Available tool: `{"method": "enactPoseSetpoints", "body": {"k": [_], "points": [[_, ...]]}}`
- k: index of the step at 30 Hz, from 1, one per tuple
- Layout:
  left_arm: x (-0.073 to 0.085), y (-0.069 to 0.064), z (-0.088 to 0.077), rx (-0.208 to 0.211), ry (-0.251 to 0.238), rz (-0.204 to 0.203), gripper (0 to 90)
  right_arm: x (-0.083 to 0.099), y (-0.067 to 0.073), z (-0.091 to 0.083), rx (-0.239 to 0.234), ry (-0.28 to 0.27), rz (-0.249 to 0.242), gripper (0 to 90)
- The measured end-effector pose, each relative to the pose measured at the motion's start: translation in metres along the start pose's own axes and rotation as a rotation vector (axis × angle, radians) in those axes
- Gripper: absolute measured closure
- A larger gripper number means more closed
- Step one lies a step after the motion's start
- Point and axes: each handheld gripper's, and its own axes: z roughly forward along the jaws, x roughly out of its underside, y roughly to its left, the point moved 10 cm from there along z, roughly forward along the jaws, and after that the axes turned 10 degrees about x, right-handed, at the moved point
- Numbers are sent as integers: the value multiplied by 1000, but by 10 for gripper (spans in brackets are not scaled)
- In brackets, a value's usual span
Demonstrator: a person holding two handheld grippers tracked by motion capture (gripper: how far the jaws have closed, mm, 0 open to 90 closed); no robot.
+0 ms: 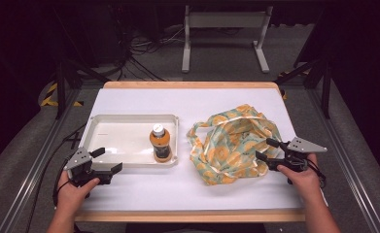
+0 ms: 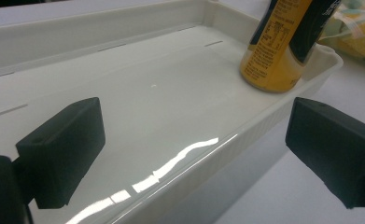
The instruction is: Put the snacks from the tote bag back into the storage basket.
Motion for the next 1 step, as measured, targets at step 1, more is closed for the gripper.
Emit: {"method": "enactPoseSetpoints", "body": {"k": [1], "points": [[0,1,0,-1,-3,-2,54,0,0,0,2,0,3,260]]}}
